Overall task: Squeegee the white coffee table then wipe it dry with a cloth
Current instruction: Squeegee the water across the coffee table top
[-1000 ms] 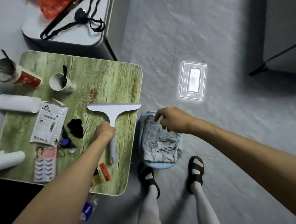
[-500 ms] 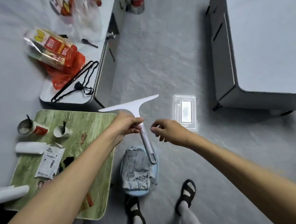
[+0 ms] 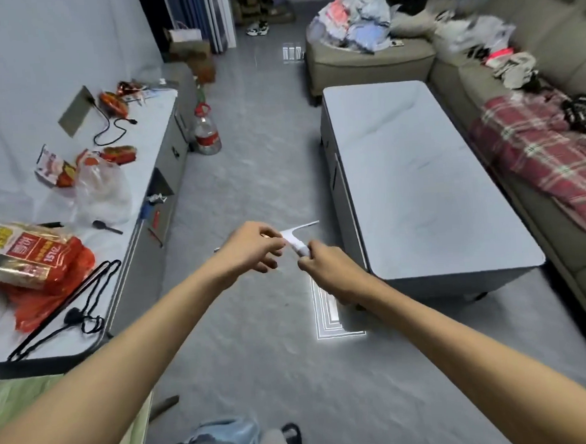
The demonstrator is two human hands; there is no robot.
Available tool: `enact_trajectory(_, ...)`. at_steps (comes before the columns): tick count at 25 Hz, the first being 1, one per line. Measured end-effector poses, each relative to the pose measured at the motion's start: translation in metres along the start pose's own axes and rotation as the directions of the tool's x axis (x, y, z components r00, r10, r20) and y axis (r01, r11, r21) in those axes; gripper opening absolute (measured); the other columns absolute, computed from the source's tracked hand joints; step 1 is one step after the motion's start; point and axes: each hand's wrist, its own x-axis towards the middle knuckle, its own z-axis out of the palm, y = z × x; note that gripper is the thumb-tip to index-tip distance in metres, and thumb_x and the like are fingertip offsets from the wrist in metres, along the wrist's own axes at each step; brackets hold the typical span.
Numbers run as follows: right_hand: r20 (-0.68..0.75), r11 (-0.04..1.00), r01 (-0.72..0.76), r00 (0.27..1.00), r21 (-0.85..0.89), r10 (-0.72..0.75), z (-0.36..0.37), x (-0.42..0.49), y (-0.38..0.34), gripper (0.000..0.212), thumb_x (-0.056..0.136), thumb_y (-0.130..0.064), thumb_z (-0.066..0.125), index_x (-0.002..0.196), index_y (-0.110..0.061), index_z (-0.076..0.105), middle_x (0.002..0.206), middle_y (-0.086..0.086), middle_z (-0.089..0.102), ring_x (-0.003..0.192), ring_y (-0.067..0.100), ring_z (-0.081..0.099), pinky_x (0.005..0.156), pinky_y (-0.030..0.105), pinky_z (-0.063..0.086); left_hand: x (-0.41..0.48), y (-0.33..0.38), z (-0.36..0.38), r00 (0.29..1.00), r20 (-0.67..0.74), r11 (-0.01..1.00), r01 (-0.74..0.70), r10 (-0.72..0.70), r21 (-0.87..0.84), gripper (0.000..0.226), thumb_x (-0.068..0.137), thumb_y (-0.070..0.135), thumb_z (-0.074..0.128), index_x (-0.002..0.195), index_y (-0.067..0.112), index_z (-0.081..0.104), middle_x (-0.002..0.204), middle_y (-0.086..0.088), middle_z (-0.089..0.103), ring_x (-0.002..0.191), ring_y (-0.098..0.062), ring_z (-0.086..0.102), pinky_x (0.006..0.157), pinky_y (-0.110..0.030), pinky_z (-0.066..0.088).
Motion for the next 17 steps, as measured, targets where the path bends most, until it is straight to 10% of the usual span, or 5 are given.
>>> enact_trajectory(6, -0.057, 0.99, -0.123, 0.991, -0.069, 0.119, -0.103, 0.143, 0.031, 0.022, 0.086, -0.028, 0.052, 0.095, -0.008, 0.058, 0.079, 0.011, 0.065, 0.063, 0.024, 0.061, 0.054, 0.029, 0.044, 0.171, 0.071, -0.024, 0.942, 0.233, 0.599, -0.333, 0.24, 0.728, 0.03, 0.082, 0.045, 0.064, 0.108, 0.03, 0.063, 0.101, 0.002, 0.073, 0.096, -0.02, 0.065, 0.076, -0.03, 0.048)
enact_trajectory(10, -0.063, 0.973, -0.227, 0.972, 0.028, 0.229, -0.179, 0.231, 0.039, 0.046, 0.094, -0.041, 0.041, 0.091, 0.001, 0.059, 0.07, 0.011, 0.061, 0.055, 0.026, 0.056, 0.05, 0.032, 0.044, 0.293, 0.145, -0.047, 0.905, 0.399, 0.439, -0.421, 0.148, 0.793, 0.042, 0.085, 0.05, 0.06, 0.121, 0.029, 0.056, 0.115, -0.002, 0.068, 0.108, -0.024, 0.056, 0.088, -0.036, 0.048)
enact_trajectory(17, -0.052, 0.905, -0.366, 0.921, 0.216, 0.385, -0.288, 0.388, 0.065, 0.022, 0.089, -0.029, 0.042, 0.087, -0.01, 0.052, 0.072, 0.008, 0.052, 0.049, 0.021, 0.044, 0.041, 0.019, 0.029, 0.492, 0.258, -0.051, 0.847, 0.505, 0.39, -0.527, 0.166, 0.755, 0.036, 0.078, 0.053, 0.056, 0.109, 0.033, 0.056, 0.108, -0.001, 0.068, 0.096, -0.025, 0.062, 0.085, -0.044, 0.052)
